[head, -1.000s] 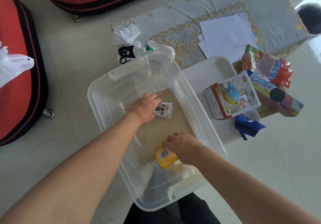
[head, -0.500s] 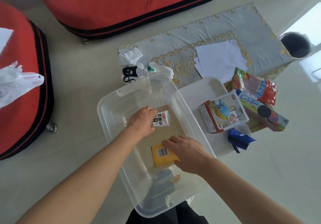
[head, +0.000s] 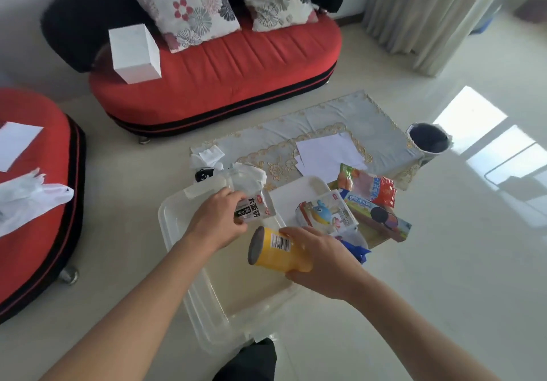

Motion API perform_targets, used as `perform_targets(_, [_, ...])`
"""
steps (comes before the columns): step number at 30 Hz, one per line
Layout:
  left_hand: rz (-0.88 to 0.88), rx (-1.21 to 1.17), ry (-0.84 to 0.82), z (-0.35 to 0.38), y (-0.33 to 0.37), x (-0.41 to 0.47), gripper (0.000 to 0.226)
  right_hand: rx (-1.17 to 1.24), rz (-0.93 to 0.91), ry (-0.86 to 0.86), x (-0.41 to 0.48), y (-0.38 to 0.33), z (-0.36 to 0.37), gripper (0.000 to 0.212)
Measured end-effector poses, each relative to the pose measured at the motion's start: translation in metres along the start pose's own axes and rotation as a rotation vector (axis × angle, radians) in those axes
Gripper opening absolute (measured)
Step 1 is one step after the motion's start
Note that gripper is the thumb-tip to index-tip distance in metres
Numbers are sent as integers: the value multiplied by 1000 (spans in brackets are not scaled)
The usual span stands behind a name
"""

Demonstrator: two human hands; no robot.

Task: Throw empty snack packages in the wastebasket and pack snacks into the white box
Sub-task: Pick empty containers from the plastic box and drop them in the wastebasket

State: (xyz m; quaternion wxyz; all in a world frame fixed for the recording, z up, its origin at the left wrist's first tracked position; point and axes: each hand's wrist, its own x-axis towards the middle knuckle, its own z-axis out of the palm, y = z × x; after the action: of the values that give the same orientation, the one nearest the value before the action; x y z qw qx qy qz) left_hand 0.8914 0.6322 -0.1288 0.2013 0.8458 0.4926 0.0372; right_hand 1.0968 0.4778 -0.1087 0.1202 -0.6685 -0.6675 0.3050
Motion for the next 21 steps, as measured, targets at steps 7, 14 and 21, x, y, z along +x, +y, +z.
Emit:
perform_targets(7, [113, -79, 101, -17, 113, -33, 56, 170, 153, 322, -115, 38, -53, 81])
perform_targets(14, [299, -120, 47, 12, 241, -55, 62, 241, 343, 583, -239, 94, -94, 74])
perform_targets(21, [465, -170, -23, 50, 362, -53, 57, 300, 556, 870, -318, 158, -125, 69])
